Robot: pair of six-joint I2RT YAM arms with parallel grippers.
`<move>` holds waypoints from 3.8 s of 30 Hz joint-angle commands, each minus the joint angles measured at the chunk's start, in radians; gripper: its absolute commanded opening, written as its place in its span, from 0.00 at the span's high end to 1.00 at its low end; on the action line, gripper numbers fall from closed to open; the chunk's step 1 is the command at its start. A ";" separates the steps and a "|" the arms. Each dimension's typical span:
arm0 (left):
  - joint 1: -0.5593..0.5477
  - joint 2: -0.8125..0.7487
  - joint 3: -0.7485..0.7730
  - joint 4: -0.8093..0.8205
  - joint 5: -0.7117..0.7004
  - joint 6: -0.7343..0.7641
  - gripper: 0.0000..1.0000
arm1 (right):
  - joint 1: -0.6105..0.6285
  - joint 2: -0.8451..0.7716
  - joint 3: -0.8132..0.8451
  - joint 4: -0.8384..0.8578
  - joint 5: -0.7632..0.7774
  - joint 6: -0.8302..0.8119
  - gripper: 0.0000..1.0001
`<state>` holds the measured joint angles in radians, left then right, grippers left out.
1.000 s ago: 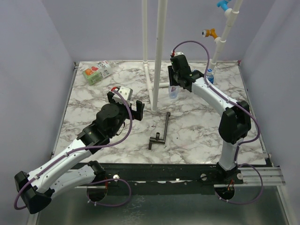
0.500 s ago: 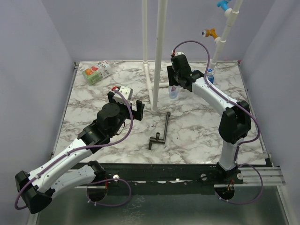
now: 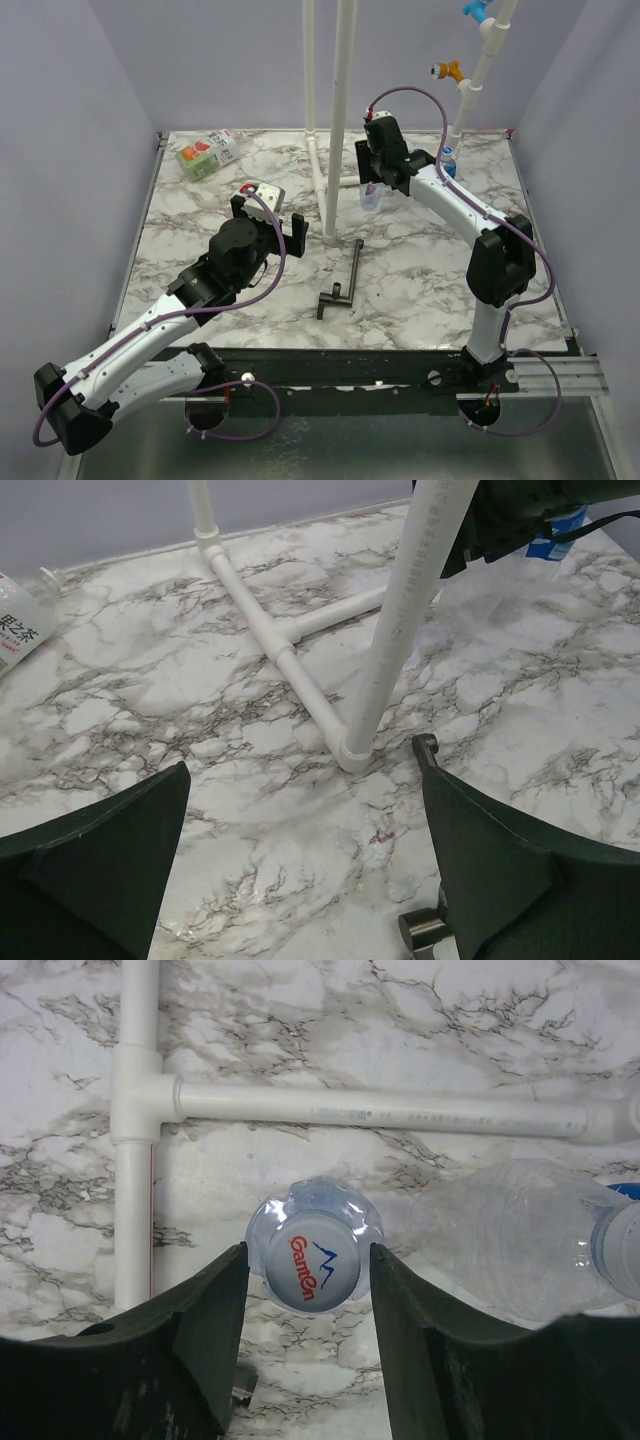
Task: Screw on the bottle caps
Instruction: Place the plastic bottle at the center of the board, then move the plastic bottle to the center of the board.
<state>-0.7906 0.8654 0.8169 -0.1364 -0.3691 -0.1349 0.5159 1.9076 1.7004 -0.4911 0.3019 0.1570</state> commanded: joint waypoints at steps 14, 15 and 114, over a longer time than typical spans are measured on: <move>0.025 0.040 0.052 -0.026 -0.052 -0.052 0.01 | 0.004 -0.154 -0.009 0.018 -0.045 0.038 0.26; 0.029 0.047 0.065 -0.034 -0.067 -0.070 0.01 | 0.004 -0.167 -0.016 0.020 -0.047 0.040 0.25; 0.781 1.554 1.179 -0.152 -0.504 -0.778 0.01 | 0.004 -0.975 -0.631 -0.024 -0.285 0.275 0.04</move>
<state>-0.0196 2.4500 2.0922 -0.1825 -0.8806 -0.8627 0.5163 0.9558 1.0779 -0.4969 0.0479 0.4129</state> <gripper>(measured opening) 0.987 0.956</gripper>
